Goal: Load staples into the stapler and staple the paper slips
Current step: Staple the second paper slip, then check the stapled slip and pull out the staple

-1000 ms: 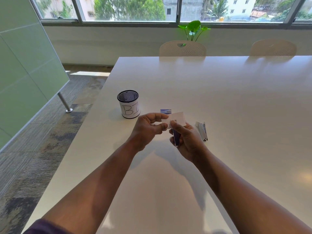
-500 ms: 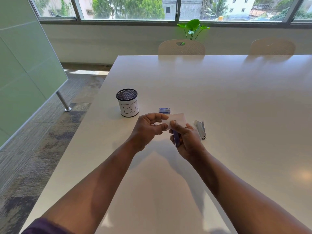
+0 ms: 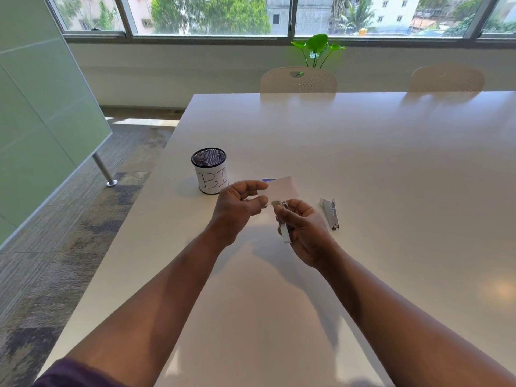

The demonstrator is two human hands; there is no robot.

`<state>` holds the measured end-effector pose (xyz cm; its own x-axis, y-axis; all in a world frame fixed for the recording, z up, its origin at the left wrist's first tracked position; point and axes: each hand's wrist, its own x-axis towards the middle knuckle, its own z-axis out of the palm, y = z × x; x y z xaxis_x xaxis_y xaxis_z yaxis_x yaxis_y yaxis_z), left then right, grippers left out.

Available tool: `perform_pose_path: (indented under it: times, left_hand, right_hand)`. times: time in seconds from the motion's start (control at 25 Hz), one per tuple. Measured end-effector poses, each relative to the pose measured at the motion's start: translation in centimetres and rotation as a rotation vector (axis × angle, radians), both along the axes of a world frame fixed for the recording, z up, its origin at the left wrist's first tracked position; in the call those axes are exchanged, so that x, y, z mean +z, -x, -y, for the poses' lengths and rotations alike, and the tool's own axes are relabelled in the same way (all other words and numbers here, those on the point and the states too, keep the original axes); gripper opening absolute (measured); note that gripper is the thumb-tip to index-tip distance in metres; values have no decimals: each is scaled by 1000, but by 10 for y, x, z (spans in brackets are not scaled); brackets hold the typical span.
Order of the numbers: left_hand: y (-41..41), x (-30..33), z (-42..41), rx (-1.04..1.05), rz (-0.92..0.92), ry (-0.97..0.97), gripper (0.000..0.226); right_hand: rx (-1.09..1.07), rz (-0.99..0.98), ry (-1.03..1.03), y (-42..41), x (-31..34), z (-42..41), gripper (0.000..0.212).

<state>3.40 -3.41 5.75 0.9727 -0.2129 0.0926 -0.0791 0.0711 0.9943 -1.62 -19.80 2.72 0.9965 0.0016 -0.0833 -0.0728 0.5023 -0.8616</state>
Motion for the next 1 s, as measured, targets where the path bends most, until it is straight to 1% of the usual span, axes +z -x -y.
perform_pose_path:
  times: [0.08, 0.2, 0.28, 0.36, 0.48, 0.64, 0.84, 1.0]
  left_hand:
    - [-1, 0, -1, 36, -20, 31, 26]
    - [-3, 0, -3, 81, -53, 55, 26]
    - [-4, 1, -4, 83, -72, 74, 26]
    - [-4, 1, -4, 84, -81, 84, 26]
    - [-2, 2, -4, 76, -89, 81, 26]
    - [0, 3, -6, 66, -99, 70, 26]
    - [-1, 2, -9, 70, -115, 57, 25]
    - [-3, 0, -11, 75, -119, 55, 25]
  right_hand:
    - [-82, -16, 118, -1, 0, 1, 32]
    - [-317, -67, 521, -5, -1, 7, 30]
    - [-430, -35, 794, -10, 0, 12, 33]
    - [-498, -31, 1003, -17, 2, 15, 37]
    - [-535, -29, 1234, -30, 2, 19, 39]
    - [-501, -53, 1397, -43, -4, 19, 42]
    - [-459, -83, 1521, -54, -9, 14, 40]
    - [-411, -109, 1569, -59, -10, 13, 41]
